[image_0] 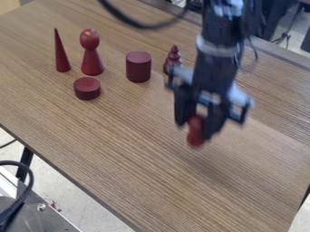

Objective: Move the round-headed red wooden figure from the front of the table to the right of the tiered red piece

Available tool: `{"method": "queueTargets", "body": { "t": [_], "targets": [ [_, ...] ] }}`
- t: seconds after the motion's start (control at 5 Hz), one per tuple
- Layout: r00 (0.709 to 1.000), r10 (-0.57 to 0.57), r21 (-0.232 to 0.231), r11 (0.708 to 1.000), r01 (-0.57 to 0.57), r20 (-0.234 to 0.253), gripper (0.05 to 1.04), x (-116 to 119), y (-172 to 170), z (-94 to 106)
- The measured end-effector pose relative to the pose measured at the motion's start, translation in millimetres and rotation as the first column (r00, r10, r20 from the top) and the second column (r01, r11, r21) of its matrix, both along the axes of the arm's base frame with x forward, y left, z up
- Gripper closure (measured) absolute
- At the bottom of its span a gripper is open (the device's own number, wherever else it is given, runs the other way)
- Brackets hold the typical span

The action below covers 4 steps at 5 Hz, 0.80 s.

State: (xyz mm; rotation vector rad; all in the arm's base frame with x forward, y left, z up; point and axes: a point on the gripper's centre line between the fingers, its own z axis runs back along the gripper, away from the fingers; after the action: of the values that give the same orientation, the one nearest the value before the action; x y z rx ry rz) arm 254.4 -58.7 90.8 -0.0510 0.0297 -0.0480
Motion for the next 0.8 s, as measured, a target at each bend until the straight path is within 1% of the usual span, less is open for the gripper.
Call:
{"method": "queueTargets", "body": {
  "t": [0.2,0.4,0.6,0.8],
  "targets": [
    [0.999,0.021,-0.005,1.000,-0.021,0.026,0.573,47.8,18.7,-0.4],
    [0.999,0.040,-0.042,0.998,-0.040,0.003,0.573,94.7,32.0,-9.1],
    [0.999,0.035,-0.079,0.996,-0.037,-0.029,0.573,131.6,39.7,-20.0],
    [0.998,0.056,-0.102,0.993,-0.059,-0.035,0.573,163.3,51.1,-25.7]
  ]
}}
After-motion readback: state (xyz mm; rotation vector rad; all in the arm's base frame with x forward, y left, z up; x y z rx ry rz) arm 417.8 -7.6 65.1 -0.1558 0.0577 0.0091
